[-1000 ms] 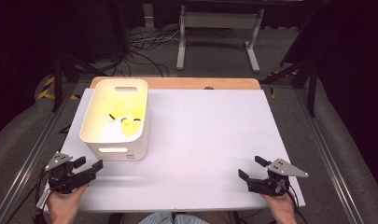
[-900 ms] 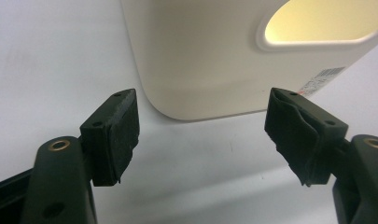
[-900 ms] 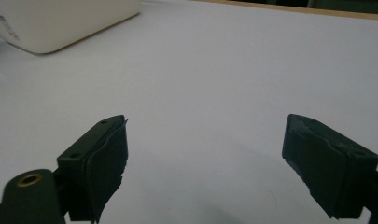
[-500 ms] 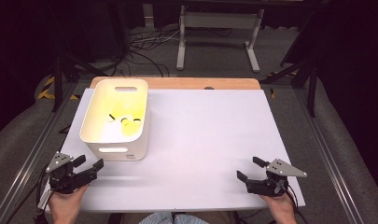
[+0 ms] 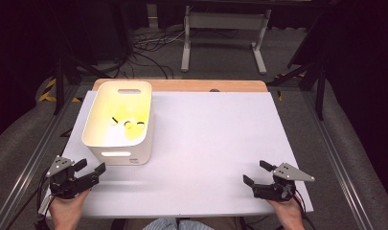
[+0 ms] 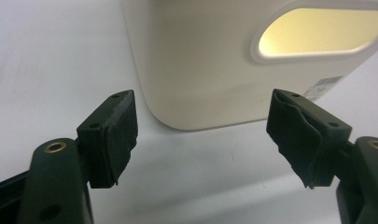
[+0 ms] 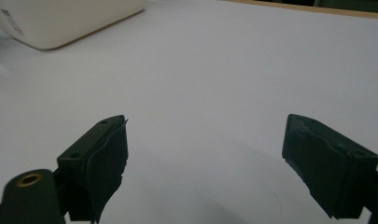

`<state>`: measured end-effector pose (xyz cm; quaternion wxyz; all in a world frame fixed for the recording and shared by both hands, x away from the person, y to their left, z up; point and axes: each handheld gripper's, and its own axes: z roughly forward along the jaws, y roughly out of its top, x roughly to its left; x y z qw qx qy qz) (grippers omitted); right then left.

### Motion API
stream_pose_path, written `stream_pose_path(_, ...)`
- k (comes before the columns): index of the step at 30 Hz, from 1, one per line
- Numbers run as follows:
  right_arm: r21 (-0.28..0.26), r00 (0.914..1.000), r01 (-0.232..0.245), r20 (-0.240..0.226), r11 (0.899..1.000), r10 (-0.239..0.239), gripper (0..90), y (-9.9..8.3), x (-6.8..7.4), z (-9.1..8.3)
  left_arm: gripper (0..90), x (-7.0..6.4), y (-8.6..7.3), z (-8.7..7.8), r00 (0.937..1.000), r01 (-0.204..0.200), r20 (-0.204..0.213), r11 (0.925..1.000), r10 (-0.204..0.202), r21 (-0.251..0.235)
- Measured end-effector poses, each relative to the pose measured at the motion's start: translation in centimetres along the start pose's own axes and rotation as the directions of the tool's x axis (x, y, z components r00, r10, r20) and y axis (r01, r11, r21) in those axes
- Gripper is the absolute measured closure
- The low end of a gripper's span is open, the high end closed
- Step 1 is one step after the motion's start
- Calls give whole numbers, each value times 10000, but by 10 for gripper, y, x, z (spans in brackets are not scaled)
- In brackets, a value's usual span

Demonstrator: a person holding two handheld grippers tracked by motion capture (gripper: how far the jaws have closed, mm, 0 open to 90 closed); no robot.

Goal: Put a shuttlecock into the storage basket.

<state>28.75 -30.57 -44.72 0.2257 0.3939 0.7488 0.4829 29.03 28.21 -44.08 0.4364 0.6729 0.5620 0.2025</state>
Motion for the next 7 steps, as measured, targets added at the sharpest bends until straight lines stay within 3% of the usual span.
stream_pose_path(7, 18, 10000, 8, -11, 10000, -8, 144, 0, 0, 1, 253, -1, 0, 0, 9999, -102, -5, 9999, 102, 11)
